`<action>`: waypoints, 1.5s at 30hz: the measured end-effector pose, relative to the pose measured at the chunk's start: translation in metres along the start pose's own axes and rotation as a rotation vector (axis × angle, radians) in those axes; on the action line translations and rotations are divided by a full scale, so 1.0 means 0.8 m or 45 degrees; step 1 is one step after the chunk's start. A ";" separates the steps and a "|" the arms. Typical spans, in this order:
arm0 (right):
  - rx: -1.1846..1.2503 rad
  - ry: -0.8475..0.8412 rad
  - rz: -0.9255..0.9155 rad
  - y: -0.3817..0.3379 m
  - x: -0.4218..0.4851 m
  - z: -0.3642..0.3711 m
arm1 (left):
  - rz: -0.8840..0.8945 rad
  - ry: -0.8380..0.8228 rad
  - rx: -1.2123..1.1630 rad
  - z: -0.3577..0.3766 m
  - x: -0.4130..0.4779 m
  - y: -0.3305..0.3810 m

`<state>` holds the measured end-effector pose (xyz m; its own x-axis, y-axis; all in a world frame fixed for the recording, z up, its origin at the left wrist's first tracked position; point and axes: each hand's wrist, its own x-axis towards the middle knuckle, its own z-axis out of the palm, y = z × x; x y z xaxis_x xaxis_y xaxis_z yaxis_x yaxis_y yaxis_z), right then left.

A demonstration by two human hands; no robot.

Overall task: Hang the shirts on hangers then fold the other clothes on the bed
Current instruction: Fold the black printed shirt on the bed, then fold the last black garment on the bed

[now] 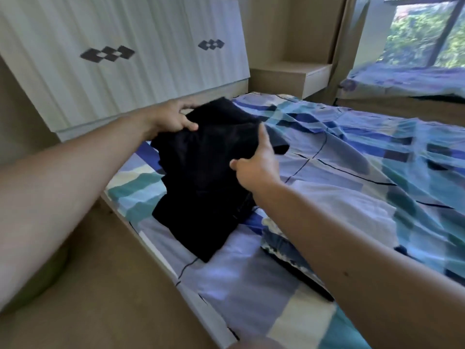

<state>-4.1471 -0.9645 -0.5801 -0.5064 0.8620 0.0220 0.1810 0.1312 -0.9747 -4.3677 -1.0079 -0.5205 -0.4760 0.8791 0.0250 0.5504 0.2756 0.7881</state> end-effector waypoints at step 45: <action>-0.705 0.668 -0.227 0.112 -0.236 -0.509 | 0.589 -0.468 -0.599 0.502 -0.264 0.296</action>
<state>-3.6922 -0.9161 -0.5814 -0.1279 0.9056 0.4044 0.5981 0.3957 -0.6969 -3.8616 -0.9725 -0.5862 0.0371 0.9607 0.2751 0.2482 -0.2755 0.9287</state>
